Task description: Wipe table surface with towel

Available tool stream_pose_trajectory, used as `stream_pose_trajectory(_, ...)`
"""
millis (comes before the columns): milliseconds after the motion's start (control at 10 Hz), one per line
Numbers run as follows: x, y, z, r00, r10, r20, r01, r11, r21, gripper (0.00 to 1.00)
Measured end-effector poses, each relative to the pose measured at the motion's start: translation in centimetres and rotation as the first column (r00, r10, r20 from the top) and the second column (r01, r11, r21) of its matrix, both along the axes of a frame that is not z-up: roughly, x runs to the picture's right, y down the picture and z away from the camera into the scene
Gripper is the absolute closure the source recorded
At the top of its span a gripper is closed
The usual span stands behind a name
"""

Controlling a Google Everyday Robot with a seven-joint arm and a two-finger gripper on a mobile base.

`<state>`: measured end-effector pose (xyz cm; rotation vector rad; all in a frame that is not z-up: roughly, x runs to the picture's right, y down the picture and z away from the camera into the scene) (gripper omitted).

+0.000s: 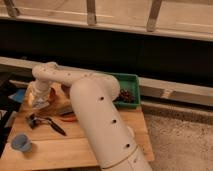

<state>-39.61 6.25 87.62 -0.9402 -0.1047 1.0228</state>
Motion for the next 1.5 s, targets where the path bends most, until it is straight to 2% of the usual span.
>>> stream_pose_trajectory(400,0.4,-0.9,-0.4,0.999,0.028,0.018,-0.028,0.9994,0.018,0.95)
stream_pose_trajectory(500,0.6,-1.5,-0.6,0.999,0.038,0.022,-0.038,0.9989,0.029,0.99)
stream_pose_trajectory(800,2.0,-4.4,-2.2,0.996,0.078,0.039,-0.08,0.9934,0.082,1.0)
stream_pose_trajectory(1000,3.3,-5.2,-3.2,0.993,0.107,0.057,-0.112,0.9892,0.094,1.0)
stream_pose_trajectory(1200,5.7,-5.2,-4.4,0.99,0.123,0.074,-0.129,0.988,0.085,1.0)
stream_pose_trajectory(1400,9.2,-3.8,-6.2,0.986,0.133,0.103,-0.139,0.9888,0.053,1.0)
stream_pose_trajectory(1500,11.0,-3.2,-6.9,0.986,0.136,0.101,-0.14,0.9893,0.04,1.0)
